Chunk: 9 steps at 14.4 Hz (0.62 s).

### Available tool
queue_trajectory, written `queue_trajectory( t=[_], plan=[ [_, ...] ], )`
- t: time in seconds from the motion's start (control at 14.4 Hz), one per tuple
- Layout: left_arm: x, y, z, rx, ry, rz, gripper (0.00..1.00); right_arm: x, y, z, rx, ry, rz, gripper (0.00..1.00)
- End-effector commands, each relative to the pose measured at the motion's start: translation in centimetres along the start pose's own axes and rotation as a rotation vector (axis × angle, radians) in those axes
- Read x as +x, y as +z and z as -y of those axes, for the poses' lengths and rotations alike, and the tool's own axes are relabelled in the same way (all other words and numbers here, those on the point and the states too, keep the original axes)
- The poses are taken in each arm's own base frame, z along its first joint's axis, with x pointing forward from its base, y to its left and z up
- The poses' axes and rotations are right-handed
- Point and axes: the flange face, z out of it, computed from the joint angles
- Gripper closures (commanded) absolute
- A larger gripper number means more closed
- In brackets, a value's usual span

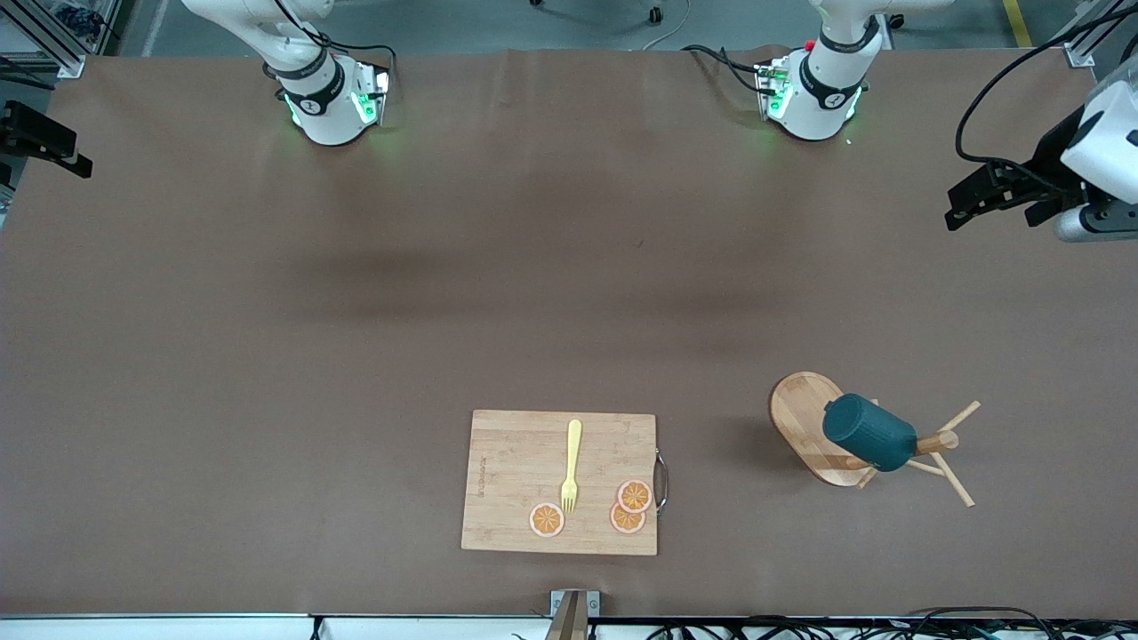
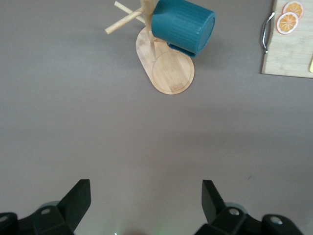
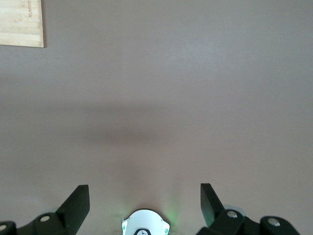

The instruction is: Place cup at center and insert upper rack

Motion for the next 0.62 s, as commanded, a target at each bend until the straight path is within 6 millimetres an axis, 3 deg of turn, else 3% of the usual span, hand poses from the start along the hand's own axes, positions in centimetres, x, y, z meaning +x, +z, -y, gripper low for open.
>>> queue_trajectory(
  t=[0.0,0.55],
  plan=[
    [-1.4,-0.2,-0.4,-0.003,0.037,0.016,0.0,-0.7,-0.1,-0.1,0.014,0.005,-0.011,0.0],
    [-3.9,-1.0,0.6,0.063,0.034,0.002,0.0,-0.7,-0.1,-0.1,0.014,0.005,-0.011,0.0]
  ],
)
